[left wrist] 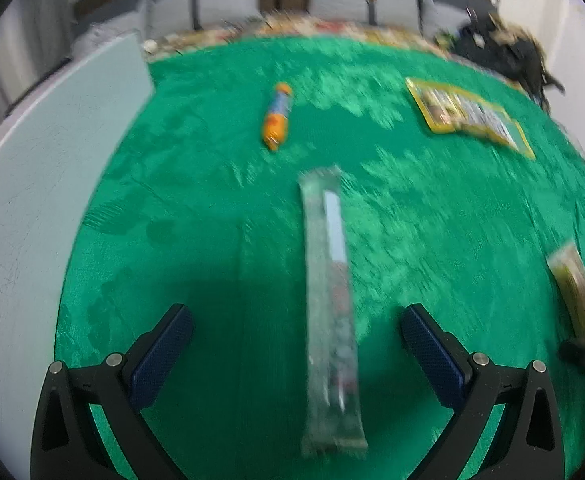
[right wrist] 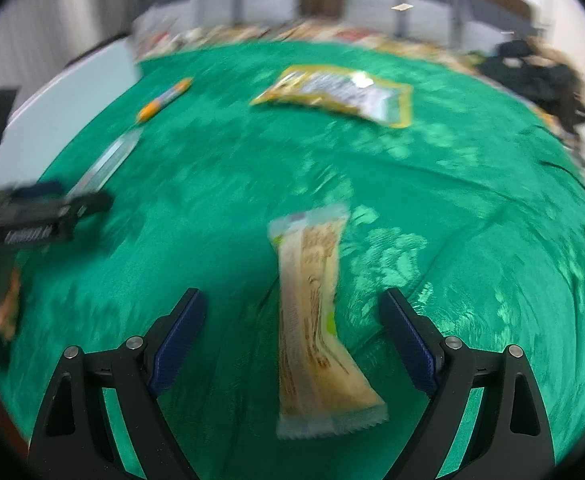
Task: Organize snacks
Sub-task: 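Carry both packets over the white box and open both tools to release them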
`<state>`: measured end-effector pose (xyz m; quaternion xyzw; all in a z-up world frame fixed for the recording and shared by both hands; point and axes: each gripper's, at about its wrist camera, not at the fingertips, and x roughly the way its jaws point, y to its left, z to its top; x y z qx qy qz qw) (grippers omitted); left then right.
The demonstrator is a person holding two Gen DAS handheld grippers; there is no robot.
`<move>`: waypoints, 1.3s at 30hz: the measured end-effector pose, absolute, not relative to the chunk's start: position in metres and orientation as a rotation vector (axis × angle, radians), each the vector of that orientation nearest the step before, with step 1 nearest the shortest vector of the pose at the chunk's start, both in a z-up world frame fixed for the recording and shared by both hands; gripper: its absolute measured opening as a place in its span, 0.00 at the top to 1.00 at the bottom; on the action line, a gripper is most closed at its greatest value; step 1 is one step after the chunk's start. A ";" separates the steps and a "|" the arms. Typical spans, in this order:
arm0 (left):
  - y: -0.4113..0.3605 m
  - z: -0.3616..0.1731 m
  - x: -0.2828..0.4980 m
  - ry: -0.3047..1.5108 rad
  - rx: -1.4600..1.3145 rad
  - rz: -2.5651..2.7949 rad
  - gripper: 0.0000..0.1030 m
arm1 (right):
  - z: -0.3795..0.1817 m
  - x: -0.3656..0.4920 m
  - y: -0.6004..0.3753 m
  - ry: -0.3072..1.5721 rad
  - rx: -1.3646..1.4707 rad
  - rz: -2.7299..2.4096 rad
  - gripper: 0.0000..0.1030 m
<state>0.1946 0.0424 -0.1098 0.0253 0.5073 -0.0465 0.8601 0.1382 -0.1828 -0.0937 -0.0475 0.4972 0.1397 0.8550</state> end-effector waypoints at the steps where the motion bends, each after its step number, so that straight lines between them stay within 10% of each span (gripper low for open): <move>1: 0.040 -0.109 0.195 1.084 0.064 -0.113 0.01 | -0.090 0.140 -0.189 1.083 -0.066 0.318 0.15; 4: 0.033 -0.105 0.192 1.086 0.083 -0.149 0.16 | -0.080 0.144 -0.203 1.147 -0.006 0.306 0.15; 8: 0.025 -0.096 0.189 1.077 0.129 -0.186 0.80 | -0.079 0.151 -0.186 1.154 -0.066 0.302 0.26; 11: 0.035 -0.093 0.183 1.109 0.068 -0.218 0.82 | -0.088 0.158 -0.177 1.206 -0.069 0.283 0.69; 14: 0.054 -0.080 0.158 1.085 -0.033 -0.248 0.82 | -0.074 0.155 -0.180 1.198 0.000 0.239 0.84; 32: 0.255 0.067 0.058 0.721 -0.586 -0.205 0.82 | 0.084 0.127 0.024 0.983 0.216 0.660 0.84; 39: 0.346 0.046 0.045 0.769 -0.499 0.079 0.82 | 0.095 0.128 0.147 1.008 0.186 0.857 0.84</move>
